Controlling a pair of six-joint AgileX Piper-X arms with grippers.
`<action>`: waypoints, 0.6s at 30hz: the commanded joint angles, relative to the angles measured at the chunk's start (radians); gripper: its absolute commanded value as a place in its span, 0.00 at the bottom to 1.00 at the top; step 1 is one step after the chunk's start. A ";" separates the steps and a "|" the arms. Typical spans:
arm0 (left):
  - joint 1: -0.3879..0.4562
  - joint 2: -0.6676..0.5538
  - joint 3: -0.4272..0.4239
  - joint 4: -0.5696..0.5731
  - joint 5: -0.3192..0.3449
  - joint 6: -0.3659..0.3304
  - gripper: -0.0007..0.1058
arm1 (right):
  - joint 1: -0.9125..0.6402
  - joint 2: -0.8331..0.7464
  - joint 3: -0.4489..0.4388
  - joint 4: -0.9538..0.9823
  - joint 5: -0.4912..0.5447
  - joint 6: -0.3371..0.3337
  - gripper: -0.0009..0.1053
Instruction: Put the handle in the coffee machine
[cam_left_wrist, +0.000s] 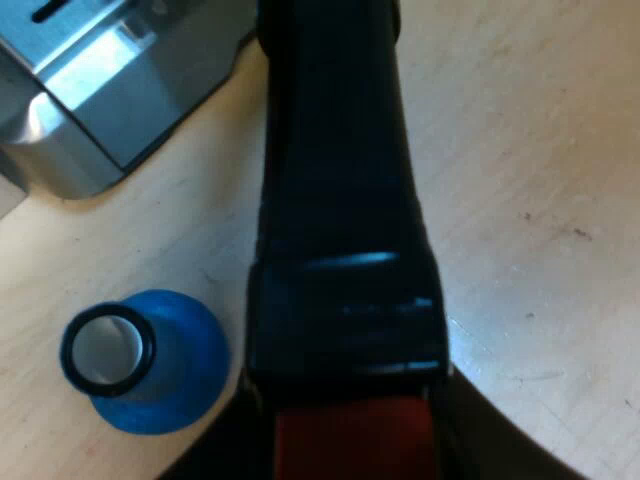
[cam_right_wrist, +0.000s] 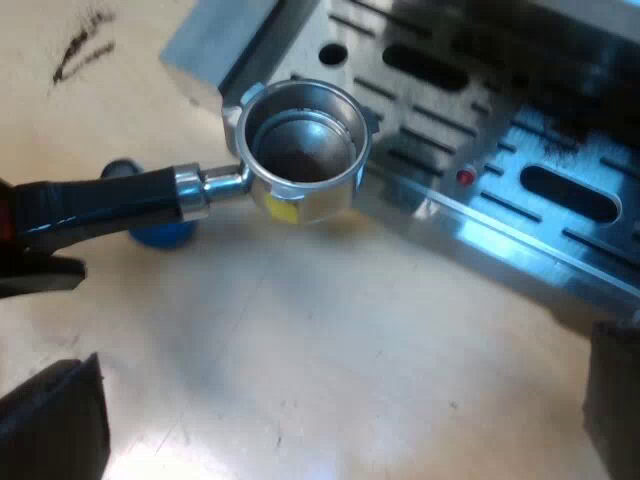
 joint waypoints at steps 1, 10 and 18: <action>0.031 -0.012 -0.019 -0.043 0.030 0.008 0.01 | 0.052 -0.008 0.031 -0.061 0.087 0.037 0.94; 0.094 -0.012 -0.019 -0.089 0.101 0.016 0.01 | 0.238 -0.008 0.256 -0.367 0.306 0.076 0.94; 0.091 -0.012 -0.019 -0.092 0.113 0.016 0.01 | 0.252 -0.006 0.391 -0.505 0.316 0.076 0.94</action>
